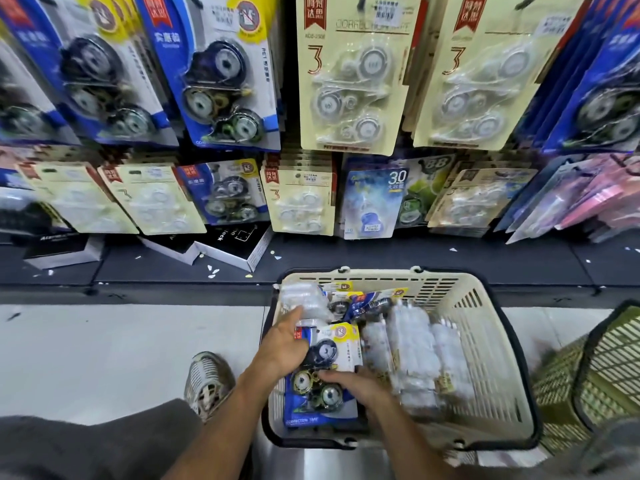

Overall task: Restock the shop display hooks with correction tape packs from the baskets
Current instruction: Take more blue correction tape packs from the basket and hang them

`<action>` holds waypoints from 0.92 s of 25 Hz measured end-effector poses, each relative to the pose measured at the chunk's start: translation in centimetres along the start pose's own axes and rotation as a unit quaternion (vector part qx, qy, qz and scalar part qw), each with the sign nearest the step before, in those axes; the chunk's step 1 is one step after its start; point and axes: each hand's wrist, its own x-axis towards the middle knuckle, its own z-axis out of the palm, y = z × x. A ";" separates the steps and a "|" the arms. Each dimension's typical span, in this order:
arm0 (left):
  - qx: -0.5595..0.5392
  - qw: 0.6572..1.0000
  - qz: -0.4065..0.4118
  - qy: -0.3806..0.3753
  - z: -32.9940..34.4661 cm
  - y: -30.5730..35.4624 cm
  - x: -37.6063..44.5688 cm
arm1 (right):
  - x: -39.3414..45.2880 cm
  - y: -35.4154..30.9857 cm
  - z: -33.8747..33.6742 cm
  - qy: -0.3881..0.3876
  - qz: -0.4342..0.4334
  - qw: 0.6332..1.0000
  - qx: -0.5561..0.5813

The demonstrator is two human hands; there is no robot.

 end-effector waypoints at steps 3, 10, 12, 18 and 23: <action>-0.039 0.999 -0.016 0.018 -0.1 0.3 0.1 | -2.5 -1.8 0.1 -0.005 -0.020 1.000 0.012; -0.224 0.972 -0.064 0.026 0.0 2.1 -0.9 | -8.0 -4.6 -6.1 -0.049 -0.057 0.986 0.146; -0.302 0.950 -0.076 0.027 0.4 2.9 -1.4 | -8.7 -4.5 -5.9 -0.063 -0.075 0.983 0.158; -0.382 0.920 -0.060 0.059 0.1 5.4 -2.7 | -9.8 -6.1 -4.5 -0.058 -0.169 0.941 0.287; -0.419 0.908 -0.020 -0.016 -1.8 5.2 -3.1 | -9.7 -9.0 -2.6 -0.054 -0.180 0.945 0.267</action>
